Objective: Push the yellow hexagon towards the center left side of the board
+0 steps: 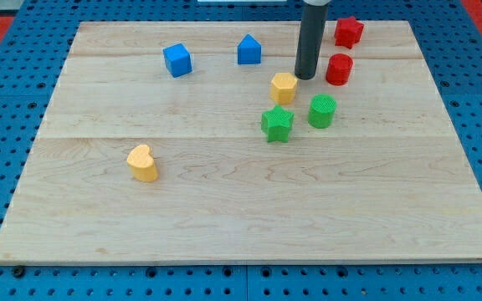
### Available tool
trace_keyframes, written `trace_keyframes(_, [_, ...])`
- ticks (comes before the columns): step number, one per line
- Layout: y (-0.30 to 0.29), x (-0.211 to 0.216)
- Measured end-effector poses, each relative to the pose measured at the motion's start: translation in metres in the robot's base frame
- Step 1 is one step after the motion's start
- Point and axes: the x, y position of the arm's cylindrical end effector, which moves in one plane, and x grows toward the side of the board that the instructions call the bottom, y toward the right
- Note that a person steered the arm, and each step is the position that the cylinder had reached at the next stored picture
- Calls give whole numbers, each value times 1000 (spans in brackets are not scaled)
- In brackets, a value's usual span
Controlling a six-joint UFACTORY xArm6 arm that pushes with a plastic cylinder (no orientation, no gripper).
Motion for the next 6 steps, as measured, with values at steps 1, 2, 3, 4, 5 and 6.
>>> trace_keyframes(1, [-53,34])
trace_keyframes(2, [-47,41])
trace_keyframes(3, [-23,53])
trace_keyframes(4, [-99,87])
trace_keyframes(5, [-193,77])
trace_keyframes(6, [-222,74])
